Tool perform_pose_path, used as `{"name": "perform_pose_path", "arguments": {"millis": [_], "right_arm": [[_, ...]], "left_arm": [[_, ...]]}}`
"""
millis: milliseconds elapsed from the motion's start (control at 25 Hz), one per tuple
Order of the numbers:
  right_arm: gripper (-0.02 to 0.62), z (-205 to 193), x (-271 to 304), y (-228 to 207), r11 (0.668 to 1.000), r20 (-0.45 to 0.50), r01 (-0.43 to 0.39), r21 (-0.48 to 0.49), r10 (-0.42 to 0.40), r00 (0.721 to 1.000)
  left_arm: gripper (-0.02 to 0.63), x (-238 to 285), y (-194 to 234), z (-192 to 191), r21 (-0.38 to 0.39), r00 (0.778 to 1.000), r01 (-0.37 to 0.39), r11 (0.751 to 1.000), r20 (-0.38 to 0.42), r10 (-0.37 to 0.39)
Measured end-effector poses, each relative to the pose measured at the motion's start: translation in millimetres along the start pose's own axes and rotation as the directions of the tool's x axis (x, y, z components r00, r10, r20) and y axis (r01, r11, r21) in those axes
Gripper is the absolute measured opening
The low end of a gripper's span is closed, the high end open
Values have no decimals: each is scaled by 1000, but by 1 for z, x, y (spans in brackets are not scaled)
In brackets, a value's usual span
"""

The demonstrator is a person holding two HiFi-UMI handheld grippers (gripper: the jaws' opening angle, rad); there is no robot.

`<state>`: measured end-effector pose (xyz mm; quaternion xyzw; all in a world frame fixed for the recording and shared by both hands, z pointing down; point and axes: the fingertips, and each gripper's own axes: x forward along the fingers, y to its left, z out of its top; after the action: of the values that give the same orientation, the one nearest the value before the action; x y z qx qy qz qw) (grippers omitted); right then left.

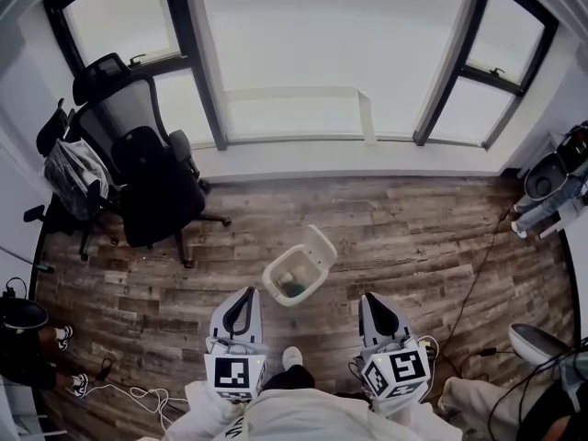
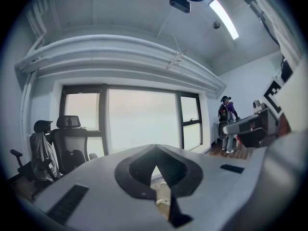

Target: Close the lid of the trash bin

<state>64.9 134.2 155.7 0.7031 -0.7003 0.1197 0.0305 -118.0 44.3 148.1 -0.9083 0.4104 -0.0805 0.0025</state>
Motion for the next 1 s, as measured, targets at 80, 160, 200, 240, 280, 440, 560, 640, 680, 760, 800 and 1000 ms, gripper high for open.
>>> {"name": "perform_pose_path", "arguments": {"millis": [80,160,200,240,280,440,560,640,680,760,800,1000], "right_arm": [[23,1,12,1,1000,-3,10,5,-10,1000],[23,-1,20,3,1000,-7,16,7,-16,1000],[23,-2,25,4,1000,-9,15,5,-15,1000],[23,-3,29,4,1000,-11,13,2,-13,1000],[23,-4,33,4,1000,-16,11,-1,-11,1000],[23,-11,45,-2,1000,-50,17,6,-16,999],[23,-10,48,-5,1000,-59,14,3,-14,998],[23,-9,52,-7,1000,-64,6,1,-6,998],[23,-11,54,-9,1000,-69,3,3,-3,998],[23,-14,59,-17,1000,-79,0,8,1,997],[23,-14,63,-22,1000,-84,-3,8,4,996],[23,-13,85,-49,999,-99,-31,15,32,995]], "left_arm": [[5,6,9,-5,3,1000,8,1000,-10,-8],[5,11,19,-11,-3,1000,-5,1000,-12,5],[5,14,24,-13,-7,1000,-16,1000,-3,16],[5,17,28,-15,-9,1000,-24,1000,3,24],[5,21,31,-18,-10,1000,-27,1000,1,27],[5,30,30,-36,-20,999,-6,1000,-41,6],[5,34,23,-39,-41,998,9,999,-70,-12],[5,39,21,-41,-31,997,14,999,-76,-17],[5,42,20,-42,-23,997,13,1000,-71,-14],[5,50,16,-39,-30,996,17,999,-83,-19],[5,55,13,-38,-38,995,20,999,-92,-24],[5,83,6,-41,-46,993,-9,999,-118,4]]}}
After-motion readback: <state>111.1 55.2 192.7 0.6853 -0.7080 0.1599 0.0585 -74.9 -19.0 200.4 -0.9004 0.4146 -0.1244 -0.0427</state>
